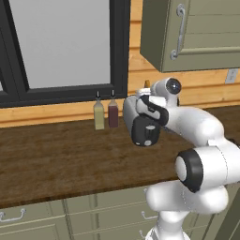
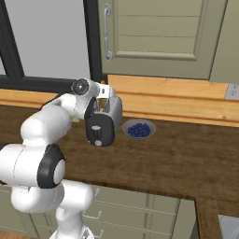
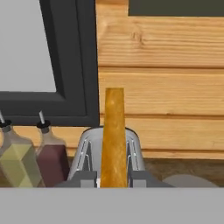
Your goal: Start the toaster. Once the lever pops up, take the bread to the plate on the dining counter.
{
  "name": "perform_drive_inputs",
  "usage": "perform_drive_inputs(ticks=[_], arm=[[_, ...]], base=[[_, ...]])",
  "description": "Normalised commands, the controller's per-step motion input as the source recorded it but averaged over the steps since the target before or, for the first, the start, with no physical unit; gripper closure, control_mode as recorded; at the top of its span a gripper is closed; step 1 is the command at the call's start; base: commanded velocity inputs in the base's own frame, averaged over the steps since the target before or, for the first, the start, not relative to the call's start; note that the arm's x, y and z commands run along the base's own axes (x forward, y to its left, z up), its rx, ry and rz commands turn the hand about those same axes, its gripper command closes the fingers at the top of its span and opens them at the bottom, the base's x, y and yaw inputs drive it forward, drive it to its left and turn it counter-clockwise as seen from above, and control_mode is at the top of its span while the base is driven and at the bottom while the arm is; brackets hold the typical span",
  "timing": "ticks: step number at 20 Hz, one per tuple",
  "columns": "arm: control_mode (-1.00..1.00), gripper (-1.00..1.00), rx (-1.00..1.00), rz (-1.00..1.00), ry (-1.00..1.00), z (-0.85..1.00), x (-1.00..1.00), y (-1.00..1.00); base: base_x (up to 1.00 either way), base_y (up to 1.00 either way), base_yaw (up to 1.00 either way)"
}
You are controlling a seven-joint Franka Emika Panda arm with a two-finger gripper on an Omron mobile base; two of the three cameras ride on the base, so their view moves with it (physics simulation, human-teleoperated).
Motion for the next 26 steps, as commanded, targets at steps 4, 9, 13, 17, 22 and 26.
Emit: perform_drive_inputs(ticks=[4, 9, 13, 17, 22, 26], arm=[[-1.00, 1.00, 0.01, 0.00, 0.01, 0.79, -0.92, 0.00], [-1.00, 1.00, 0.02, 0.00, 0.00, 0.74, -0.96, 0.05], [-1.00, 1.00, 0.00, 0.00, 0.03, 0.28, -1.00, 0.35], [-1.00, 1.00, 0.00, 0.00, 0.03, 0.05, -1.00, 0.12], [-1.00, 1.00, 0.00, 0.00, 0.00, -0.08, -1.00, 0.00], [-1.00, 1.00, 0.00, -0.01, 0.03, -0.15, -1.00, 0.00]], base=[[0.00, 0.00, 0.00], [0.00, 0.00, 0.00], [0.00, 0.00, 0.00], [0.00, 0.00, 0.00], [0.00, 0.00, 0.00], [0.00, 0.00, 0.00]])
